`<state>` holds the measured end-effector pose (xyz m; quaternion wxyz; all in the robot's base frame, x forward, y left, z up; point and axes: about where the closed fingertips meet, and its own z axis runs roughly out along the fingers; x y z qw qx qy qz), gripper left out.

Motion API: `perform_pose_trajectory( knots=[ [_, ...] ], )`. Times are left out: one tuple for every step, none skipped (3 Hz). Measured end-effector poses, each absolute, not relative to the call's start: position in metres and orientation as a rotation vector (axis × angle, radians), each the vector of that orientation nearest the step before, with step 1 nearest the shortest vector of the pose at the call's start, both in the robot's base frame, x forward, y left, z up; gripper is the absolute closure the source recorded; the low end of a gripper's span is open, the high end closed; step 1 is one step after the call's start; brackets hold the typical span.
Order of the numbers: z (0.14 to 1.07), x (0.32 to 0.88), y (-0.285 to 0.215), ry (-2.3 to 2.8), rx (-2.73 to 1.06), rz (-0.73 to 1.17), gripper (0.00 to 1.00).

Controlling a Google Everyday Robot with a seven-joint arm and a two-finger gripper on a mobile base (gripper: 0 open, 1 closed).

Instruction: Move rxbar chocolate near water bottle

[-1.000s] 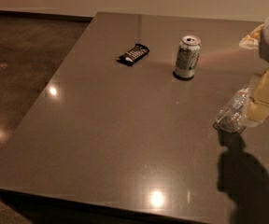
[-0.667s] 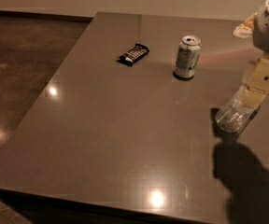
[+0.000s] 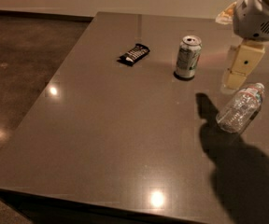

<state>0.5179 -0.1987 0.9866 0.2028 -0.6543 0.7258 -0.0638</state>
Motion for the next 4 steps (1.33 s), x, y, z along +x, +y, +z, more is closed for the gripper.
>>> perform_pose_trajectory(
  knots=[
    [0.99,0.542,-0.191,1.928,-1.881,-0.241,0.0],
    [1.006,0.578,-0.172,1.746,-2.003,-0.347,0.0],
    [1.013,0.594,-0.155,1.632,-2.099,-0.402,0.0],
    [1.013,0.605,-0.141,1.508,-2.23,-0.463,0.0]
  ],
)
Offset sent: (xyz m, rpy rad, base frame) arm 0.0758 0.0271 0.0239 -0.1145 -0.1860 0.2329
